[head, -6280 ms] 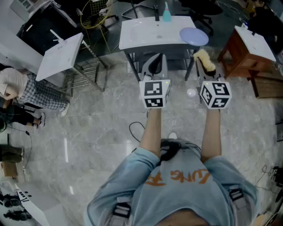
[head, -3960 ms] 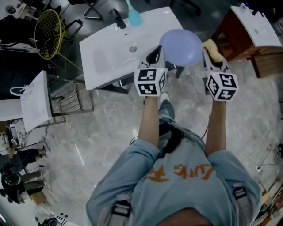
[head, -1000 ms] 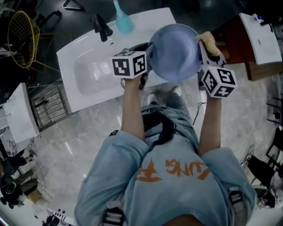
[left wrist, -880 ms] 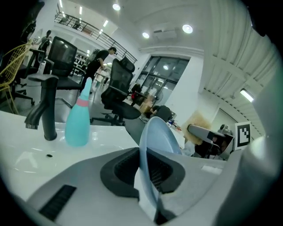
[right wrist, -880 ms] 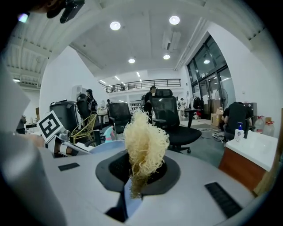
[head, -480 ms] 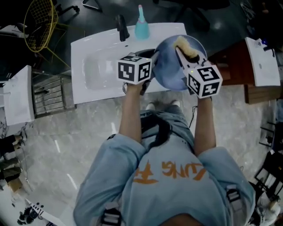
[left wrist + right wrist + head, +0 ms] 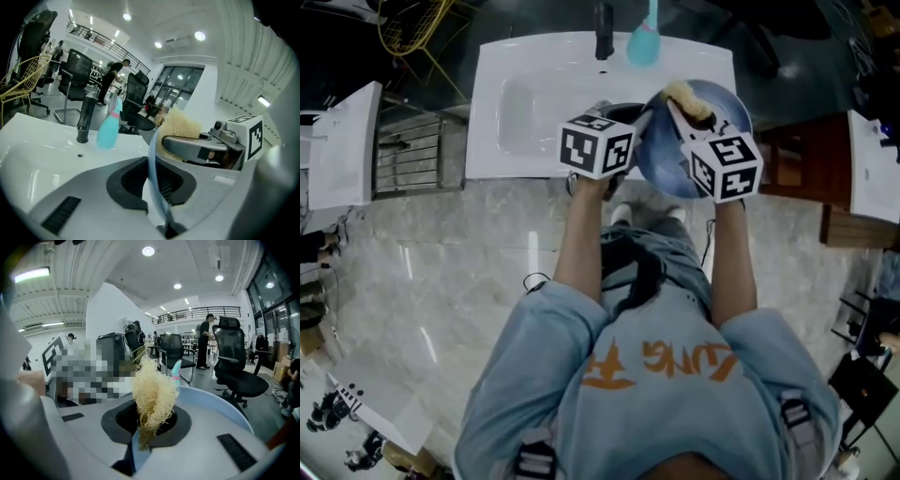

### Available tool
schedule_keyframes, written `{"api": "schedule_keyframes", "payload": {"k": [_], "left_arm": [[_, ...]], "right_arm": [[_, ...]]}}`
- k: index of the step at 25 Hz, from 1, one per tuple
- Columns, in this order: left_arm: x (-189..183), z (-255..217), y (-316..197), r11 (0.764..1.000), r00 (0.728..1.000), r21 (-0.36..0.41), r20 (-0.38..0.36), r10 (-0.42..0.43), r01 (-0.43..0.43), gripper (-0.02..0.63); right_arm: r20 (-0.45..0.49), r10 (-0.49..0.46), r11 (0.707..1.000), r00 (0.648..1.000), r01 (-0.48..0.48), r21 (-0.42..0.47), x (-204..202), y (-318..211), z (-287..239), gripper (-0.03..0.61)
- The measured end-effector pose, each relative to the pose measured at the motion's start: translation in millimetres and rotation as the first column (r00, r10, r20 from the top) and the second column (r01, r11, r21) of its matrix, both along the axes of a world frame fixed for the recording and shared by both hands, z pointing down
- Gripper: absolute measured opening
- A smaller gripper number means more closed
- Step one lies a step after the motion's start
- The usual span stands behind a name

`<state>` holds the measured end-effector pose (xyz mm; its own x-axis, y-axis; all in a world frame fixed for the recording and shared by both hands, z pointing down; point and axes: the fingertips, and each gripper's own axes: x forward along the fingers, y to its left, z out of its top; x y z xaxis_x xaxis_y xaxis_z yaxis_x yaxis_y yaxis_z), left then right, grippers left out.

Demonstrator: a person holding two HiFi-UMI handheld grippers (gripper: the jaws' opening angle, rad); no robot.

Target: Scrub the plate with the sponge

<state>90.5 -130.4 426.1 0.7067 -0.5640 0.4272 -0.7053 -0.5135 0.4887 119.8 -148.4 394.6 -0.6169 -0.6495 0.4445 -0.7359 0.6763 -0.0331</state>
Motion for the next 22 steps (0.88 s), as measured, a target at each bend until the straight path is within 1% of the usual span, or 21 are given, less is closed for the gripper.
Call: {"api": "schedule_keyframes", "payload": {"k": [3, 6, 10, 13, 17, 22], "left_arm": [[-7.3, 0.0, 3.4, 1.000, 1.000, 0.003, -0.007, -0.005, 0.005, 0.026], [-10.6, 0.2, 3.7, 1.000, 1.000, 0.006, -0.005, -0.010, 0.010, 0.026], [-5.4, 0.9, 3.4, 1.000, 1.000, 0.006, 0.001, 0.014, -0.014, 0.028], [2.8, -0.9, 3.6, 0.999, 0.999, 0.009, 0.000, 0.036, -0.036, 0.028], [15.3, -2.1, 0.5, 0.998, 0.998, 0.015, 0.003, 0.060, -0.060, 0.028], [30.0, -3.7, -3.9, 0.996, 0.996, 0.018, -0.001, 0.092, -0.092, 0.029]], "right_arm": [[-0.001, 0.026, 1.000, 1.000, -0.027, -0.002, 0.4, -3.2, 4.0, 0.031], [-0.008, 0.078, 0.997, 0.997, -0.078, 0.001, 10.1, -9.5, 5.8, 0.031], [-0.013, 0.154, 0.988, 0.988, -0.154, 0.006, 32.6, -15.9, 6.0, 0.031], [-0.013, 0.218, 0.976, 0.976, -0.218, 0.010, 57.0, -17.0, 4.5, 0.031], [-0.016, 0.327, 0.945, 0.945, -0.327, 0.027, 97.1, -18.2, 3.7, 0.031], [-0.026, 0.458, 0.889, 0.888, -0.458, 0.019, 148.0, -15.1, 7.9, 0.031]]}}
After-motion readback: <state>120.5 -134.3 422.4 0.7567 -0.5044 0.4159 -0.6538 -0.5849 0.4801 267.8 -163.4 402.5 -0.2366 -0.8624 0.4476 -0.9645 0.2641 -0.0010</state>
